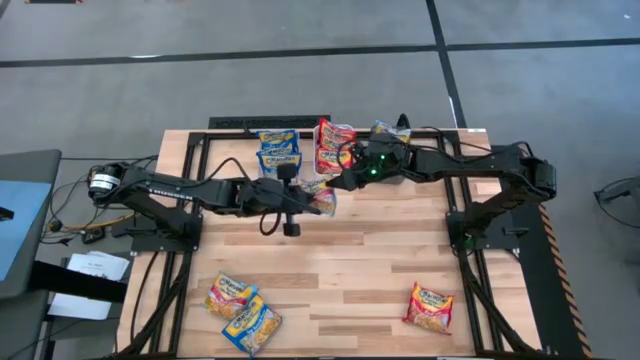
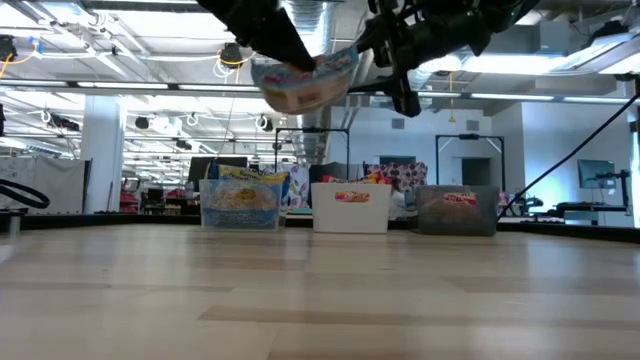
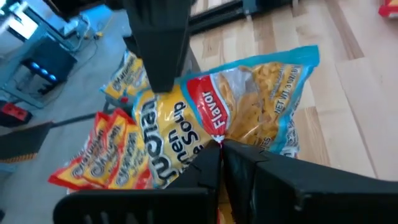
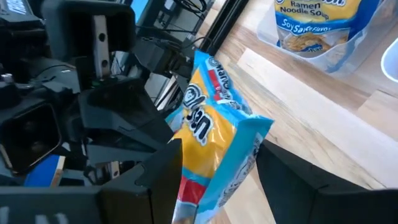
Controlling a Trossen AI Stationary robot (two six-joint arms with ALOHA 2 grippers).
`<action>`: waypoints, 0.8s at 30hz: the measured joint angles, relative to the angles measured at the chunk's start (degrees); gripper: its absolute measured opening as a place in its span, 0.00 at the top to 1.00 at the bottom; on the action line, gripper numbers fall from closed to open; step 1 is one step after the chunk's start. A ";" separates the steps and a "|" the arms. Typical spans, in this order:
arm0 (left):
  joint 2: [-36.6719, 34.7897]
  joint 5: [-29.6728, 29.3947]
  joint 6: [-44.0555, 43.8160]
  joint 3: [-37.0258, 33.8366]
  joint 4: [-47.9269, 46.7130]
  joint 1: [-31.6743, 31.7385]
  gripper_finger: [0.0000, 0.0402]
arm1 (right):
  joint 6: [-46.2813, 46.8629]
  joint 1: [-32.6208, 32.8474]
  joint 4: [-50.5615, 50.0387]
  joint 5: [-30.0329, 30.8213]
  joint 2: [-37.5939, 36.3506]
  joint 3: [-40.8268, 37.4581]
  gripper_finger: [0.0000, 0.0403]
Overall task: Sort Maruchan noodles
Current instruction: Put the light blue noodle pack into the black bin
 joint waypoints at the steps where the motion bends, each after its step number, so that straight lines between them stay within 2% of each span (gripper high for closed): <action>1: 0.00 0.00 0.55 0.00 0.55 0.00 1.00 | 0.02 0.15 0.00 0.03 0.00 0.00 0.43; 15: 0.00 0.03 2.23 0.00 1.78 0.05 1.00 | 0.43 0.92 -1.59 1.43 0.00 0.00 0.45; 18: 0.00 0.13 2.85 0.00 2.44 0.04 1.00 | 0.52 1.75 -1.58 3.11 0.00 0.00 0.50; 24: 0.00 0.11 2.88 0.00 2.25 0.07 1.00 | 0.98 2.49 -1.88 4.13 0.00 0.00 0.67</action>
